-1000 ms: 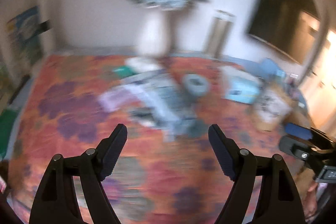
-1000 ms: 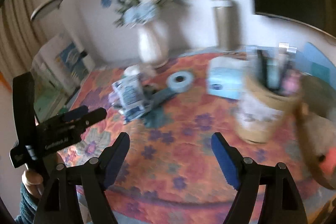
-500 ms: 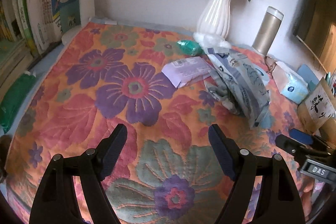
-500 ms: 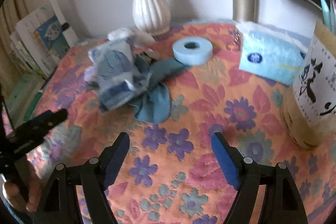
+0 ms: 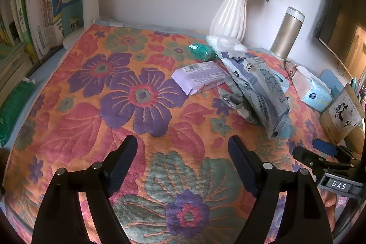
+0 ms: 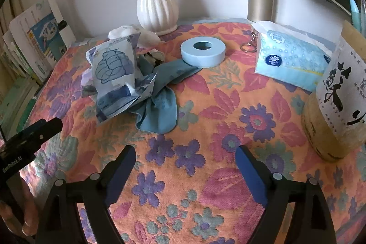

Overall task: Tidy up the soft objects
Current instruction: 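Return both grippers to the bed, then grasp the Dafi bag with the left gripper while the right grasps the teal cloth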

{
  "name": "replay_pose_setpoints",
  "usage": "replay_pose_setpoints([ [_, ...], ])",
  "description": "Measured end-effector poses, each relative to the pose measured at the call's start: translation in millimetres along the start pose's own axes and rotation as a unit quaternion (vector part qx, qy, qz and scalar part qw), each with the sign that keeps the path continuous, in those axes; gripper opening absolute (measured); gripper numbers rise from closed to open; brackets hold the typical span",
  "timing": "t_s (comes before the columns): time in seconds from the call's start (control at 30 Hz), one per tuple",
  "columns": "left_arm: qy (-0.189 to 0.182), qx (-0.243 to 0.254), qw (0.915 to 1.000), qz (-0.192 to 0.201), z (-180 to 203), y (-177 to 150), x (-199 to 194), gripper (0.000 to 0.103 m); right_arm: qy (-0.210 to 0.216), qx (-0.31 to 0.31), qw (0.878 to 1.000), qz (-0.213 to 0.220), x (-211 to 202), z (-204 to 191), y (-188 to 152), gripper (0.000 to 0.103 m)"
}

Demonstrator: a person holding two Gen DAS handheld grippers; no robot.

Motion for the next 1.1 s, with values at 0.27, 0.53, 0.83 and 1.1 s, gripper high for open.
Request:
replay_pose_setpoints([
  [0.27, 0.003, -0.012, 0.9999, -0.001, -4, 0, 0, 0.080, -0.001, -0.002, 1.000, -0.003, 1, -1, 0, 0.088],
  [0.53, -0.089, -0.032, 0.9955, 0.005, 39, 30, -25, 0.080, 0.008, 0.011, 1.000, -0.004, 0, 2, 0, 0.088],
  [0.83, -0.095, -0.041, 0.9900, -0.096, 104, 45, 53, 0.080, 0.046, 0.009, 0.999, -0.002, -16, -1, 30, 0.088],
  [1.1, -0.074, -0.026, 0.9914, -0.105, 118, 38, 83, 0.049, 0.037, -0.025, 0.999, -0.016, -6, 3, 40, 0.088],
])
Point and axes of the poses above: each gripper's, at about its wrist camera, not at the fingertips, and x roughly the way its jaws point, z to its right, y to its top, the point moved 10 cm from there along x, roughly the way its jaws point, and after that the axes turned 9 degrees about z, right-handed, at the moved point
